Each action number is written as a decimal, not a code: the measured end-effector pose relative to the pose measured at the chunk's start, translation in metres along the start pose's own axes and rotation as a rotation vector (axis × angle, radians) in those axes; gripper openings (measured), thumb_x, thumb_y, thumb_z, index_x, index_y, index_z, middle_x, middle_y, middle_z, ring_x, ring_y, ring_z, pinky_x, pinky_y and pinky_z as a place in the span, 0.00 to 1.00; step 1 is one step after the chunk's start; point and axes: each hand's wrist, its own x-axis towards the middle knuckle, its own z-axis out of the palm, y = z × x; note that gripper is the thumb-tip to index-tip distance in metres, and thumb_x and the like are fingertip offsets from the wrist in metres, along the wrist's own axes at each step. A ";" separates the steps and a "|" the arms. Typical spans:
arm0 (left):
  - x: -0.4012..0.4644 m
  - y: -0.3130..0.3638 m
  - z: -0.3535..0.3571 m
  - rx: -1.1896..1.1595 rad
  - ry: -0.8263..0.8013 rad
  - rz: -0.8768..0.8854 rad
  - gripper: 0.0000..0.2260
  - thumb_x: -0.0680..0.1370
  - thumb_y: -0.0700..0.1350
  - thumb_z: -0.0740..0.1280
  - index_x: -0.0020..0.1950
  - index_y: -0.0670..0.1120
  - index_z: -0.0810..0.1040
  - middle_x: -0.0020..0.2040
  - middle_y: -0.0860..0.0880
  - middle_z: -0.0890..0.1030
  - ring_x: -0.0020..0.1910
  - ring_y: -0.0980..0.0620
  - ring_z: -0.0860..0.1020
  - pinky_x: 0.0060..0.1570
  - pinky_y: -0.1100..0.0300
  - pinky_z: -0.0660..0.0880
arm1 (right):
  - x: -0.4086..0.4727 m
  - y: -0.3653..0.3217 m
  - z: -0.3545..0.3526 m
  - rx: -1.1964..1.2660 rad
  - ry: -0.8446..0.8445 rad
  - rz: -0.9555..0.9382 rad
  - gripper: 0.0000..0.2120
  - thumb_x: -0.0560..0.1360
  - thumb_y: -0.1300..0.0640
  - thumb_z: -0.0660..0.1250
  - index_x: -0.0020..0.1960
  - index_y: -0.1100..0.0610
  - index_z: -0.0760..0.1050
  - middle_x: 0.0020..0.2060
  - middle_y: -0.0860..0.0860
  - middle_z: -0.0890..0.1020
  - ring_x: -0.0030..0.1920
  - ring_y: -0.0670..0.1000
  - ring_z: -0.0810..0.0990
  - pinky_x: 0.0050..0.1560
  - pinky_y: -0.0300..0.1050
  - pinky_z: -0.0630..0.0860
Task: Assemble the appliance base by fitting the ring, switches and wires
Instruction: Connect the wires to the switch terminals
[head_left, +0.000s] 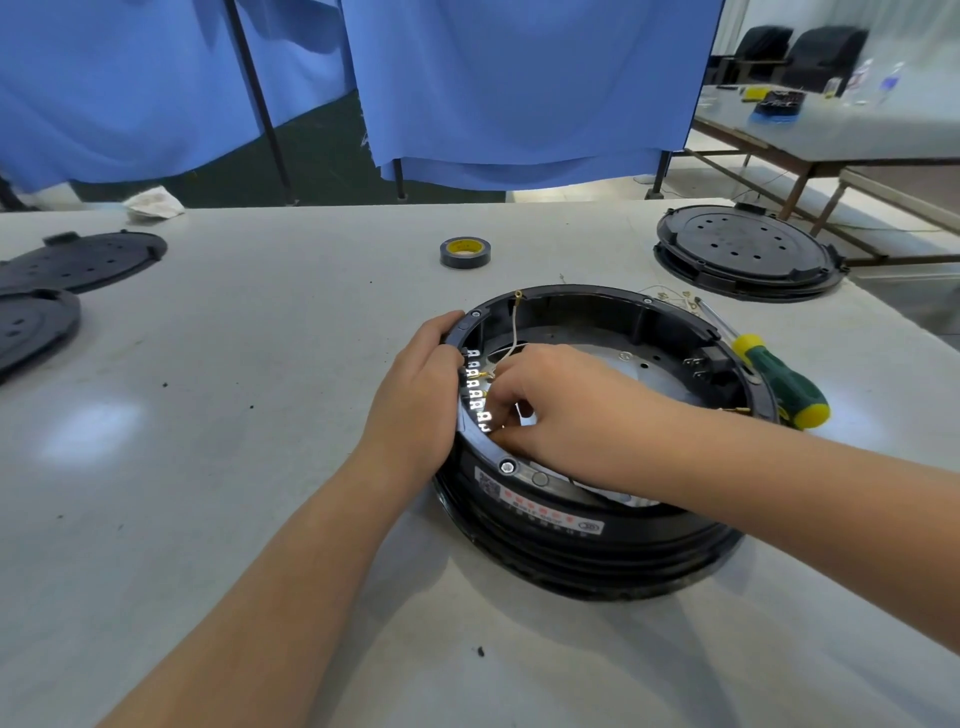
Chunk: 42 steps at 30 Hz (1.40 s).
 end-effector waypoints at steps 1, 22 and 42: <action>0.000 0.000 0.000 0.004 0.001 -0.001 0.19 0.66 0.45 0.55 0.51 0.60 0.77 0.54 0.54 0.81 0.58 0.49 0.78 0.64 0.43 0.71 | 0.000 0.000 0.000 0.005 0.001 0.015 0.19 0.73 0.55 0.69 0.28 0.44 0.64 0.33 0.44 0.73 0.41 0.48 0.73 0.40 0.41 0.65; 0.006 0.012 -0.028 0.149 -0.084 0.110 0.19 0.77 0.34 0.56 0.60 0.50 0.78 0.53 0.57 0.80 0.53 0.61 0.77 0.45 0.71 0.71 | -0.045 0.045 -0.061 0.259 -0.003 0.197 0.04 0.72 0.47 0.71 0.44 0.44 0.83 0.38 0.41 0.83 0.40 0.38 0.79 0.43 0.33 0.75; -0.001 0.020 -0.036 0.279 0.026 0.180 0.16 0.76 0.37 0.63 0.54 0.57 0.79 0.53 0.59 0.81 0.50 0.64 0.79 0.49 0.68 0.73 | -0.023 0.046 -0.050 0.115 0.112 0.185 0.08 0.76 0.55 0.67 0.46 0.43 0.81 0.41 0.39 0.82 0.43 0.37 0.78 0.46 0.33 0.73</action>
